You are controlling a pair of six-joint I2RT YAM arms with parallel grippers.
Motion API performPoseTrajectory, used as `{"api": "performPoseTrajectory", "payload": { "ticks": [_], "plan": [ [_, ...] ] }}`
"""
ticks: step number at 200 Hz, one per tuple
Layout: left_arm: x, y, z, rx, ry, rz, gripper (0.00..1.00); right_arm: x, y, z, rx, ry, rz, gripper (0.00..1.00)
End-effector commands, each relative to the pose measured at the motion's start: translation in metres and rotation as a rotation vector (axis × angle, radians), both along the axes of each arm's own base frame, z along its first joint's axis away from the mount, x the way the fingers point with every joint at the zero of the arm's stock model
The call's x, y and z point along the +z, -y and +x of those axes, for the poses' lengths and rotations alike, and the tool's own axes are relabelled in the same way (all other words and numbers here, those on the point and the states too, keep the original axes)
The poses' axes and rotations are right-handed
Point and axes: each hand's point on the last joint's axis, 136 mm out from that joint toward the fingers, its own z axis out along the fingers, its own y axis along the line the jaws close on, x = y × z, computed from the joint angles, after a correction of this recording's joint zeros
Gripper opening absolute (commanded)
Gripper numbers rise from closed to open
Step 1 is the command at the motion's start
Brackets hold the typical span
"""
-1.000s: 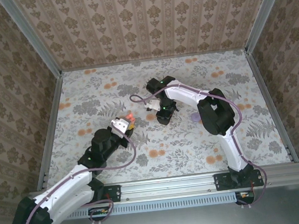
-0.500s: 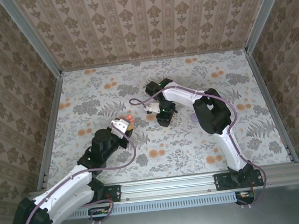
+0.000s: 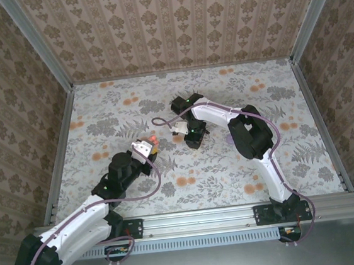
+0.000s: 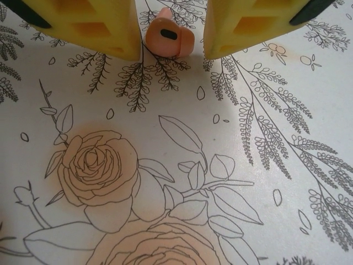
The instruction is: Insert wireless bluetooth earbuds into charging case
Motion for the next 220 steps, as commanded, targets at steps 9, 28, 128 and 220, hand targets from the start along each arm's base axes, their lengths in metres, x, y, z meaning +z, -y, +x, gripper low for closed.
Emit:
{"api": "performPoseTrajectory", "payload": {
  "ticks": [9, 28, 128, 220],
  "plan": [
    [0.017, 0.001, 0.004, -0.001, 0.042, -0.014, 0.15, -0.009, 0.005, 0.001, 0.015, 0.001, -0.043, 0.34],
    [0.017, 0.002, 0.004, -0.002, 0.041, -0.014, 0.15, -0.010, 0.007, 0.000, 0.016, 0.001, -0.052, 0.32],
    [0.016, 0.003, 0.004, -0.009, 0.033, -0.012, 0.15, 0.003, 0.007, 0.004, -0.003, 0.073, -0.017, 0.23],
    [0.015, 0.010, 0.008, -0.031, 0.022, -0.014, 0.15, 0.021, 0.008, 0.010, -0.065, 0.147, 0.051, 0.20]
  ]
}}
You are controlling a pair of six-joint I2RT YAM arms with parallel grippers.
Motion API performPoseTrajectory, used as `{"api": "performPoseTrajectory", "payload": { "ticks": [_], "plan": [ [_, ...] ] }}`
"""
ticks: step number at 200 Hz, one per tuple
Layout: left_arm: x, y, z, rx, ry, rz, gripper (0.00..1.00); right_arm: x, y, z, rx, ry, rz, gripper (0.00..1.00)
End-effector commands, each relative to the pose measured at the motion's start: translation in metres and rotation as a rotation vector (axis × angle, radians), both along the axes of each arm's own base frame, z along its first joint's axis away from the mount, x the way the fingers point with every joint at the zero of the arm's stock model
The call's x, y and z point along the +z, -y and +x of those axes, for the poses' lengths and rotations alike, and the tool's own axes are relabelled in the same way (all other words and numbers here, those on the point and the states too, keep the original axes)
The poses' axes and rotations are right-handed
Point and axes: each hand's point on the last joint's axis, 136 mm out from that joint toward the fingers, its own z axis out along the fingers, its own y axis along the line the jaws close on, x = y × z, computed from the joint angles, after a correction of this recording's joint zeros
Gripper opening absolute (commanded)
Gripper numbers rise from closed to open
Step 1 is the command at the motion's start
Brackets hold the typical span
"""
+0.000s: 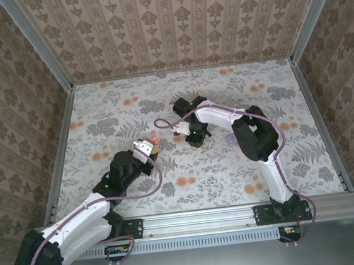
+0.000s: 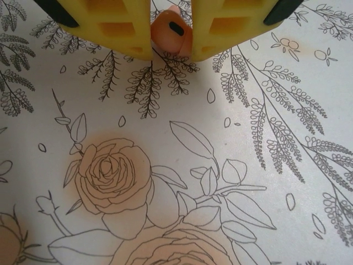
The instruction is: Insert wireless bluetooth earbuds into charging case
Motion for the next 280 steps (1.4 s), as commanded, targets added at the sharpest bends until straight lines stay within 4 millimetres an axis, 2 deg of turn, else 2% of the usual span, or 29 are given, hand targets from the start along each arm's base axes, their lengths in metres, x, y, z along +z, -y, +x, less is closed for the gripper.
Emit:
{"api": "performPoseTrajectory", "payload": {
  "ticks": [1, 68, 130, 151, 190, 248, 280],
  "plan": [
    [0.024, 0.008, 0.006, -0.023, 0.052, -0.033, 0.15, 0.021, 0.003, 0.008, -0.044, 0.066, 0.032, 0.20],
    [0.026, 0.017, 0.011, -0.026, 0.028, -0.089, 0.15, 0.044, 0.003, 0.022, -0.202, 0.156, 0.197, 0.19],
    [0.019, 0.037, 0.020, -0.051, -0.013, -0.141, 0.14, 0.062, 0.004, 0.030, -0.353, 0.246, 0.342, 0.19],
    [0.015, 0.043, 0.023, -0.057, -0.014, -0.158, 0.13, 0.073, 0.004, 0.038, -0.402, 0.289, 0.421, 0.19],
    [0.010, 0.050, 0.029, -0.049, -0.008, -0.232, 0.13, 0.089, 0.004, 0.039, -0.468, 0.317, 0.587, 0.18],
    [-0.005, 0.072, 0.034, -0.084, -0.020, -0.266, 0.12, 0.105, 0.011, 0.039, -0.546, 0.374, 0.741, 0.18],
    [-0.011, 0.084, 0.035, -0.108, -0.022, -0.313, 0.12, 0.122, 0.011, 0.036, -0.558, 0.425, 0.852, 0.18]
  ]
}}
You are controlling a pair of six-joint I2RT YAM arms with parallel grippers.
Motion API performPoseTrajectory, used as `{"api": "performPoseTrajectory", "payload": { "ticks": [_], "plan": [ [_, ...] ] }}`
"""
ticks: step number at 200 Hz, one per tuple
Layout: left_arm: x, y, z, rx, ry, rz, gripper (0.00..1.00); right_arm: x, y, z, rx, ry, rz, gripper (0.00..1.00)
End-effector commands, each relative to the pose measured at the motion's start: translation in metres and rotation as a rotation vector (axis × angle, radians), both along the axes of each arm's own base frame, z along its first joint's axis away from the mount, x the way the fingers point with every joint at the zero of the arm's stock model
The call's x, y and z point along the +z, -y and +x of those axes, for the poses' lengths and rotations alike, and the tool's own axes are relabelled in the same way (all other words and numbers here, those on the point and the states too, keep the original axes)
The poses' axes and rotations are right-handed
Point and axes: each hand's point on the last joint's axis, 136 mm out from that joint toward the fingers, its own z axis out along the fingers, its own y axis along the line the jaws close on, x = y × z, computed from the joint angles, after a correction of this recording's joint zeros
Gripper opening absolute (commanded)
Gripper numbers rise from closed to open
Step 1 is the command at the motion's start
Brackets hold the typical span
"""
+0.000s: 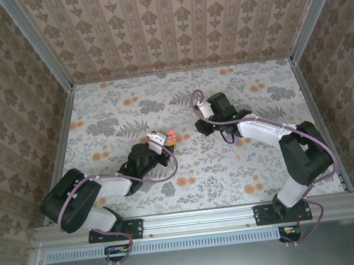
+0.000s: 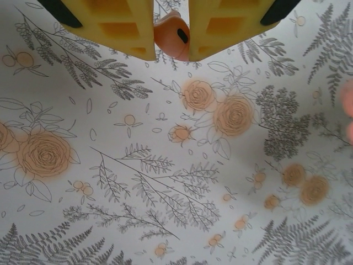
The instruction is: Insert wireless bluetooth earbuds into charging case
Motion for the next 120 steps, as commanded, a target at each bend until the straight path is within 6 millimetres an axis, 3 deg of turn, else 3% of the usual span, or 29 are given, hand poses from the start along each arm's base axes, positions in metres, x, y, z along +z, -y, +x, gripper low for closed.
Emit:
{"api": "performPoseTrajectory", "payload": {
  "ticks": [1, 58, 89, 93, 120],
  "plan": [
    [0.020, 0.015, 0.002, -0.031, 0.049, -0.119, 0.12, 0.034, -0.007, 0.005, -0.013, 0.099, 0.138, 0.18],
    [0.023, 0.042, 0.001, -0.104, 0.052, -0.209, 0.12, 0.074, -0.009, -0.010, 0.046, 0.289, 0.253, 0.19],
    [0.034, 0.052, -0.001, -0.146, 0.074, -0.229, 0.12, 0.083, -0.011, -0.020, 0.084, 0.362, 0.295, 0.20],
    [0.036, 0.053, -0.001, -0.151, 0.079, -0.233, 0.12, 0.095, -0.010, -0.023, 0.091, 0.393, 0.310, 0.20],
    [0.046, 0.058, -0.004, -0.185, 0.098, -0.250, 0.12, 0.107, -0.013, -0.032, 0.140, 0.438, 0.339, 0.20]
  ]
}}
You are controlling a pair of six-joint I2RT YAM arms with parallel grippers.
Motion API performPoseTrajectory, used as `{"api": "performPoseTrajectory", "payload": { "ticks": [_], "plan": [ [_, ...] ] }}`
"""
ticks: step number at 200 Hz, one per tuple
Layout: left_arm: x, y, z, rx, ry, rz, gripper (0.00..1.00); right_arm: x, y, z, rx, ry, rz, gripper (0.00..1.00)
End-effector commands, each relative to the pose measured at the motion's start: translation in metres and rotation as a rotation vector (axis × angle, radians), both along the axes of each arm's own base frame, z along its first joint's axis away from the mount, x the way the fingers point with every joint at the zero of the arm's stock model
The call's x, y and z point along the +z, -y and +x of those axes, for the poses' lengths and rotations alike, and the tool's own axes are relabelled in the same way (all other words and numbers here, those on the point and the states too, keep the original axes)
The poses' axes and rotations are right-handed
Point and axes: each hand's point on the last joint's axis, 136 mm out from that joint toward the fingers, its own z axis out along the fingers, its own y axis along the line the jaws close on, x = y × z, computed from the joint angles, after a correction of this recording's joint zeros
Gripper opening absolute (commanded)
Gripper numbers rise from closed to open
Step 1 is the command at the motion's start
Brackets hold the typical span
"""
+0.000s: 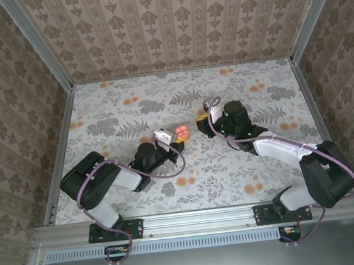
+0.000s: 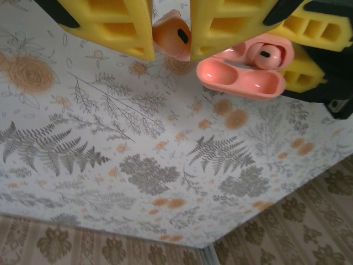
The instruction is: Insert wireless bluetooth earbuds into charging case
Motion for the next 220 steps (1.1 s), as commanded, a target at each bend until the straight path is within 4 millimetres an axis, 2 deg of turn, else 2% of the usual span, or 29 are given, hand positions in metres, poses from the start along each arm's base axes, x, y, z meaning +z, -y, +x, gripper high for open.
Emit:
{"api": "performPoseTrajectory", "payload": {
  "ticks": [1, 49, 108, 220],
  "plan": [
    [0.031, 0.012, -0.004, -0.059, 0.060, -0.081, 0.12, 0.035, -0.007, -0.008, 0.069, 0.124, 0.069, 0.20],
    [0.048, 0.020, -0.007, -0.105, 0.092, -0.112, 0.12, 0.047, -0.015, -0.018, 0.143, 0.157, 0.104, 0.20],
    [0.071, 0.022, -0.012, -0.131, 0.150, -0.140, 0.13, 0.048, -0.018, -0.021, 0.169, 0.164, 0.111, 0.20],
    [0.084, 0.020, -0.016, -0.146, 0.176, -0.162, 0.13, 0.046, -0.021, -0.018, 0.181, 0.166, 0.103, 0.20]
  ]
}}
